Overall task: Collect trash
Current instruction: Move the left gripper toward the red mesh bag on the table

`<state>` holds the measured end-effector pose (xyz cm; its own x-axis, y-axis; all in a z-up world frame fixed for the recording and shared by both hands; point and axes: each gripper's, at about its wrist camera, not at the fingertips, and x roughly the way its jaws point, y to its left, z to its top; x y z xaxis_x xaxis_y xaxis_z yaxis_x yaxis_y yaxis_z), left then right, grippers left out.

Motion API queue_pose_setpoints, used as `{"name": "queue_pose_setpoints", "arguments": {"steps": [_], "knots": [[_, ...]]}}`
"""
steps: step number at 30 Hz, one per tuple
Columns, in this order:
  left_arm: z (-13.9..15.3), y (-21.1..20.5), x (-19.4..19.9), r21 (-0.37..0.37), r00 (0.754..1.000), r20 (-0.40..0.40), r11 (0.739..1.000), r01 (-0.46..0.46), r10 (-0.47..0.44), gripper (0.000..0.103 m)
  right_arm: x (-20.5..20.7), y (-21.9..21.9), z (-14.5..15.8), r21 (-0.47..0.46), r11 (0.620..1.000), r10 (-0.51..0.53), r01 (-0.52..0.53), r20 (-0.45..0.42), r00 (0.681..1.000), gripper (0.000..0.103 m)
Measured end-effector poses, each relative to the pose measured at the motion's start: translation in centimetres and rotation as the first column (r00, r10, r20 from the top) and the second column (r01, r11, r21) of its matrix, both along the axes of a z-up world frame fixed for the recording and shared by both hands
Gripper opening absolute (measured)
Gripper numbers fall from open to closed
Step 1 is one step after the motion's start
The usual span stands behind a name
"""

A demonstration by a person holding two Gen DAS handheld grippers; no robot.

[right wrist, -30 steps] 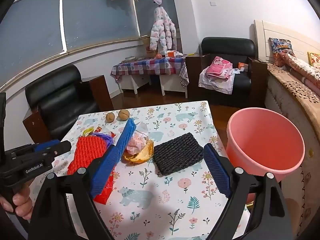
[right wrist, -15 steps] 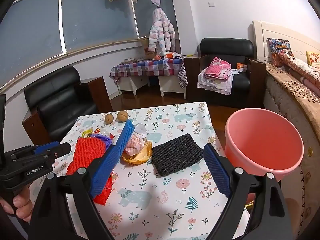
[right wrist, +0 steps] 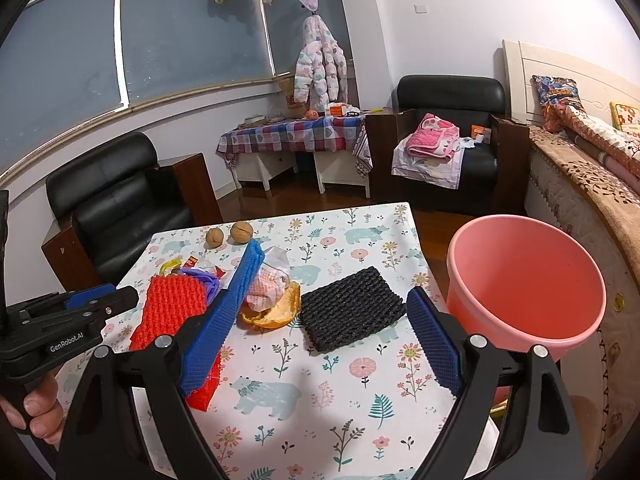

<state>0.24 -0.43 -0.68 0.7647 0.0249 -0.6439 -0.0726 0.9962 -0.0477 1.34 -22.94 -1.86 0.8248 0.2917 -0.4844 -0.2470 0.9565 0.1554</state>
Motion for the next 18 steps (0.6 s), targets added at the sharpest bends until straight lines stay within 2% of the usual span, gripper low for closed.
{"name": "queue_pose_setpoints", "arguments": {"steps": [18], "knots": [[-0.35,-0.18,-0.03,-0.001,1.000,-0.006,1.000,-0.002,0.002,0.038,0.10,-0.10,-0.09,0.002,1.000,-0.003,0.003,-0.003,1.000,0.088]]}}
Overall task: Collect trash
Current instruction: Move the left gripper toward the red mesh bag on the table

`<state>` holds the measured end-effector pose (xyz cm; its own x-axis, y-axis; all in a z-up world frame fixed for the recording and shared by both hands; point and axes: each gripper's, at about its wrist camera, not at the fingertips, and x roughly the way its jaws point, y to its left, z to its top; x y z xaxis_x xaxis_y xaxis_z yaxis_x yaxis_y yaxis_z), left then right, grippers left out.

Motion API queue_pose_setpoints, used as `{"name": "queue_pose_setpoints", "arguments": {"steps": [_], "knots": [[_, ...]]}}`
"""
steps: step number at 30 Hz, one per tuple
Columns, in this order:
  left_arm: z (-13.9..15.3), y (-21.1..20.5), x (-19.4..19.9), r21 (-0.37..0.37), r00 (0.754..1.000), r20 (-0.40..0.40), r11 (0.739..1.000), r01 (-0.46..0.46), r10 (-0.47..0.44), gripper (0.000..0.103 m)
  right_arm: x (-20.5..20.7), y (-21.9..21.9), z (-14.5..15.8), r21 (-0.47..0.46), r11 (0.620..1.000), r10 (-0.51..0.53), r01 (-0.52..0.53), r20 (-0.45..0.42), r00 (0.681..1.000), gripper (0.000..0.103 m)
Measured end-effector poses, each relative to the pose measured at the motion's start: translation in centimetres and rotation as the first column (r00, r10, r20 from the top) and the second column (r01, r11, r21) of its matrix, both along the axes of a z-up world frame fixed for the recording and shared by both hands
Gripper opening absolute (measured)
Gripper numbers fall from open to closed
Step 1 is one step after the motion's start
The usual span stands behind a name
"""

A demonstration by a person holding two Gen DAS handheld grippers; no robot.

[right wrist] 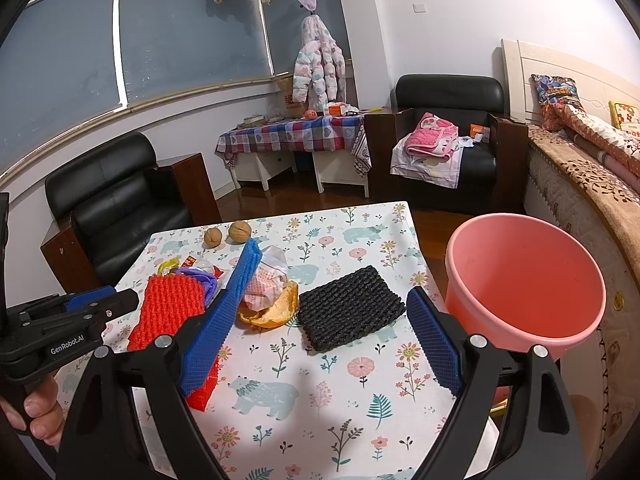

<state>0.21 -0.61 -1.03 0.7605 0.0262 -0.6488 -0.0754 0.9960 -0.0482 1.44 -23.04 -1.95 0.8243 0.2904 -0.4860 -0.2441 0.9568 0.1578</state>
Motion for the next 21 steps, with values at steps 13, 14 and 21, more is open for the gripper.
{"name": "queue_pose_setpoints", "arguments": {"steps": [13,14,21], "knots": [[-0.14,-0.04,0.03,-0.001,1.000,-0.002,1.000,0.000,0.000,0.038,-0.01,-0.14,-0.05,0.000,1.000,-0.001,0.001,0.000,1.000,0.088],[-0.20,-0.06,0.02,-0.002,1.000,-0.002,1.000,0.000,0.000,0.038,0.00,-0.17,-0.05,-0.001,1.000,-0.002,0.002,0.000,1.000,0.088],[-0.54,0.18,-0.44,-0.042,1.000,0.013,0.999,0.024,-0.023,0.038,0.18,-0.98,-0.62,0.006,1.000,-0.018,0.019,-0.018,1.000,0.088]]}}
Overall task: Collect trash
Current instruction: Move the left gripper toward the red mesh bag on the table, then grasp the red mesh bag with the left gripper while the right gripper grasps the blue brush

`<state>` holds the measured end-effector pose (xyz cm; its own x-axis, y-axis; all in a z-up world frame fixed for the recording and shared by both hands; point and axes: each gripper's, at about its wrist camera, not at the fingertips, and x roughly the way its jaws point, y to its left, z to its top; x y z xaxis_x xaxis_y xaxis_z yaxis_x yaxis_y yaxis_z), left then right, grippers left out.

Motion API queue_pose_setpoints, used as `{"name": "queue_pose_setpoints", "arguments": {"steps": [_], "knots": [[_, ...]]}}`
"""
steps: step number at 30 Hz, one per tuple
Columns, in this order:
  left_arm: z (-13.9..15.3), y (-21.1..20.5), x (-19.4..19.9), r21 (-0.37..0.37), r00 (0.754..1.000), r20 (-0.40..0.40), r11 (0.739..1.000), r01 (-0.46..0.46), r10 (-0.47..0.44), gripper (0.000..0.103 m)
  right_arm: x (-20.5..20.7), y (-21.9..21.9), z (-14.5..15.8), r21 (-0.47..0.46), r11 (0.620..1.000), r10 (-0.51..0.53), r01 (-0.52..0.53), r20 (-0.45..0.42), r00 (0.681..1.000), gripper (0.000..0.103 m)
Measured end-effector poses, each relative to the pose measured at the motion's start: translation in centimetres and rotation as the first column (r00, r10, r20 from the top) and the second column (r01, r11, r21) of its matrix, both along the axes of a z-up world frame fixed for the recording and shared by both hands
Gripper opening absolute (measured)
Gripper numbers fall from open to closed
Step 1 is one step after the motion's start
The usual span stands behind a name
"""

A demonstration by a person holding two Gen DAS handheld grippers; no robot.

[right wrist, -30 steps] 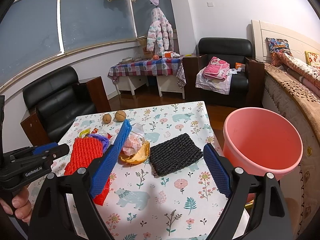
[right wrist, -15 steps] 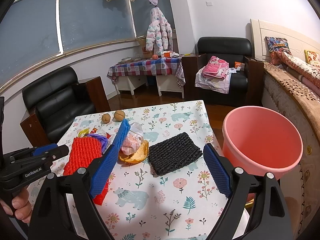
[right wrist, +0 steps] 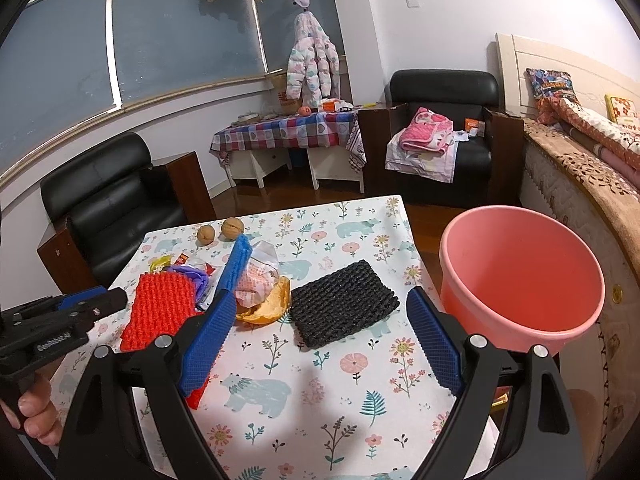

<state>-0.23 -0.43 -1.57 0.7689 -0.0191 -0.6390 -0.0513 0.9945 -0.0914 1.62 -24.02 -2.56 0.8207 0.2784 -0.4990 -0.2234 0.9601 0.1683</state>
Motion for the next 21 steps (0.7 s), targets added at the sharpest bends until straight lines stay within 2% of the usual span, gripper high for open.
{"name": "queue_pose_setpoints", "arguments": {"steps": [7,13,20,21], "knots": [[1.0,1.5,-0.6,-0.103,0.999,-0.011,0.994,0.033,-0.034,0.038,0.4,0.1,-0.7,0.000,1.000,0.000,0.000,-0.016,1.000,0.088],[1.0,0.8,0.1,-0.164,0.997,-0.041,0.984,0.064,-0.072,0.038,0.7,0.1,-1.1,0.000,1.000,0.000,0.000,-0.027,1.000,0.088],[0.5,-0.7,1.6,-0.105,0.994,-0.067,0.991,0.077,-0.085,0.037,1.3,0.0,-1.5,0.013,1.000,0.004,-0.003,-0.054,0.999,0.088],[0.4,-0.9,1.8,-0.094,0.994,-0.071,0.992,0.081,-0.088,0.032,1.4,0.0,-1.5,0.019,1.000,0.009,-0.008,-0.059,0.998,0.088]]}}
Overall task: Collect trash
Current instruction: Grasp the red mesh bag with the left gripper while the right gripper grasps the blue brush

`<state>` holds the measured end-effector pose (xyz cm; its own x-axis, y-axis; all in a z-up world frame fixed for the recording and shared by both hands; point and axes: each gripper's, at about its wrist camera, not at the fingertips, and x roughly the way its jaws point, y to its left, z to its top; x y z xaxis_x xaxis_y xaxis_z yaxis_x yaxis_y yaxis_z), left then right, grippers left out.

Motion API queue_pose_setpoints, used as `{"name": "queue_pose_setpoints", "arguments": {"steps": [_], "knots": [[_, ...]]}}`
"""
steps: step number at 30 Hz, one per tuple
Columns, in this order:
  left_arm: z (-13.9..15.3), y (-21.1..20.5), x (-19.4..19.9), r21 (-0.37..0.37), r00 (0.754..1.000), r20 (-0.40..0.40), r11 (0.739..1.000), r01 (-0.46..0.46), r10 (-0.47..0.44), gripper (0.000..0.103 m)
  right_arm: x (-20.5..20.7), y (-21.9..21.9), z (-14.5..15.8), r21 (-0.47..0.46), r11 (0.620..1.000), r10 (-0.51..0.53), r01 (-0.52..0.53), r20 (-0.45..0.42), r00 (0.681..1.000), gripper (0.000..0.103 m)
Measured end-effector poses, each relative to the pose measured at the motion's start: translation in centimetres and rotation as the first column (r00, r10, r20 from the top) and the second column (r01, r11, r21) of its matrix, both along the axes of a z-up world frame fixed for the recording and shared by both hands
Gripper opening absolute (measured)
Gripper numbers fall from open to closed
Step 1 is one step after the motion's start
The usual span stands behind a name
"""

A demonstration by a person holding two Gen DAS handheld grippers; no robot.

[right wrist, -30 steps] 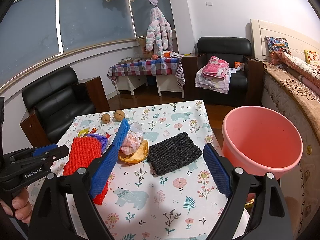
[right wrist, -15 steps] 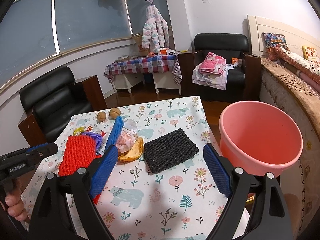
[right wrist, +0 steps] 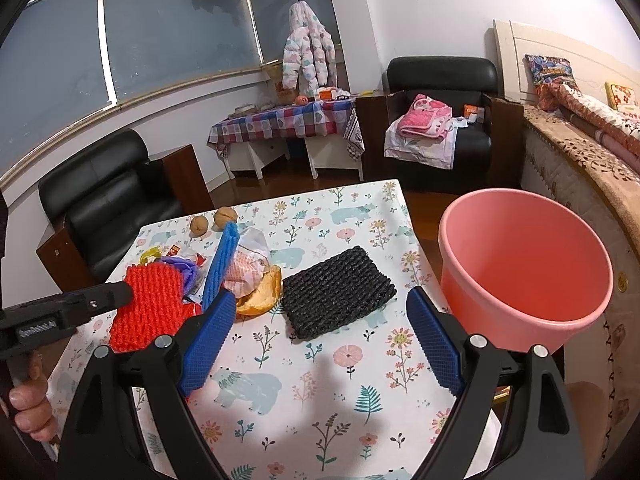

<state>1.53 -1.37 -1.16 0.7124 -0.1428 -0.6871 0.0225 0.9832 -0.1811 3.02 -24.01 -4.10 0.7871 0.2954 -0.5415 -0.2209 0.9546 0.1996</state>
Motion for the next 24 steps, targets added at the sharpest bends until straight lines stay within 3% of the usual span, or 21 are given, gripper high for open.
{"name": "queue_pose_setpoints", "arguments": {"steps": [3,9,18,24], "knots": [[-0.4,0.0,0.4,0.010,1.000,-0.015,1.000,0.009,-0.009,0.020,0.4,0.1,0.0,0.014,1.000,0.018,-0.018,-0.007,1.000,0.087],[-0.3,0.3,0.5,0.009,1.000,0.010,1.000,0.018,-0.018,0.011,1.6,1.3,-0.1,0.037,0.996,0.081,-0.080,-0.027,0.996,0.082],[1.3,2.9,-0.2,-0.088,0.998,0.069,0.996,0.016,-0.010,0.010,3.8,3.8,-0.2,0.091,0.981,0.179,-0.171,-0.088,0.980,0.057],[2.2,4.7,-0.6,-0.118,0.994,0.106,0.993,0.001,0.011,0.010,5.0,6.1,-0.1,0.112,0.967,0.240,-0.229,-0.096,0.966,0.045]]}}
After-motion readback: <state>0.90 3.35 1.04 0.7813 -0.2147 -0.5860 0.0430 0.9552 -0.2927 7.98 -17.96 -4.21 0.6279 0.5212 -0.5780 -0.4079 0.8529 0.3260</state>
